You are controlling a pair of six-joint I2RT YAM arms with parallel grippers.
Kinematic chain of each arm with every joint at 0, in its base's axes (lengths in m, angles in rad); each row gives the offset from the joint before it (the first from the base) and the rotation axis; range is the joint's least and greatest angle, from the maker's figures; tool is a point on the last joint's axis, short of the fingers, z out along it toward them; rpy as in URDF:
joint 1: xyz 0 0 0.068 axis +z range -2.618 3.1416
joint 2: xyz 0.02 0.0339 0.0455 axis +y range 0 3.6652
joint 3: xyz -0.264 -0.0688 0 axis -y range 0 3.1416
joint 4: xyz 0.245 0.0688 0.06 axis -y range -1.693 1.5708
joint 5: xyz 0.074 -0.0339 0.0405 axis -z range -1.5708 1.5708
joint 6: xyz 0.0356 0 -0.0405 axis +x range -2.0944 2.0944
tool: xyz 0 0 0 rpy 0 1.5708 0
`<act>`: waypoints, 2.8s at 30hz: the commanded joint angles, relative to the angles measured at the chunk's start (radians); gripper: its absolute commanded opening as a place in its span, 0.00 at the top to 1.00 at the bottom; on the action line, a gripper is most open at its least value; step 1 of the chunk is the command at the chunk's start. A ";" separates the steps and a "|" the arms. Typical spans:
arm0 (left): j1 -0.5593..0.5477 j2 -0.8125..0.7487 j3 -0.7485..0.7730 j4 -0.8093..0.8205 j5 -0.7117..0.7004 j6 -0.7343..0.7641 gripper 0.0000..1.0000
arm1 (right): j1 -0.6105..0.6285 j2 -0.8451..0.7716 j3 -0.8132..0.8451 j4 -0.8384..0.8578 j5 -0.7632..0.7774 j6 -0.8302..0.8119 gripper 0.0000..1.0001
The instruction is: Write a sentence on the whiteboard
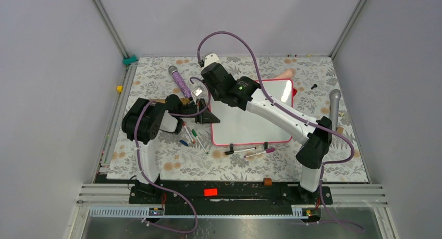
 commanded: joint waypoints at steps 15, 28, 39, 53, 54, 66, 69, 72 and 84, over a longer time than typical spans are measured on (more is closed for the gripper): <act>-0.016 -0.028 -0.008 0.064 0.100 -0.003 1.00 | 0.012 -0.017 -0.037 -0.008 -0.001 0.020 1.00; -0.016 -0.027 -0.005 0.064 0.097 -0.001 1.00 | 0.030 -0.052 -0.101 -0.016 -0.014 0.027 1.00; -0.016 -0.030 -0.007 0.063 0.099 -0.001 1.00 | 0.030 -0.059 -0.028 -0.030 -0.005 0.034 1.00; -0.015 -0.032 -0.004 0.064 0.101 -0.001 1.00 | 0.029 -0.026 0.040 -0.053 0.086 0.011 1.00; -0.014 -0.031 -0.003 0.062 0.100 -0.001 1.00 | 0.029 -0.023 0.044 -0.054 0.092 0.010 1.00; -0.010 -0.030 -0.004 0.064 0.104 -0.002 1.00 | 0.010 0.012 0.070 -0.062 0.091 0.011 1.00; -0.009 -0.028 -0.002 0.063 0.104 -0.001 1.00 | 0.007 0.016 0.063 -0.061 0.088 0.013 1.00; -0.007 -0.027 -0.005 0.063 0.103 -0.002 1.00 | 0.007 0.019 0.055 -0.061 0.089 0.014 1.00; -0.008 -0.026 -0.002 0.063 0.102 -0.002 1.00 | 0.004 0.032 0.043 -0.080 0.096 0.014 1.00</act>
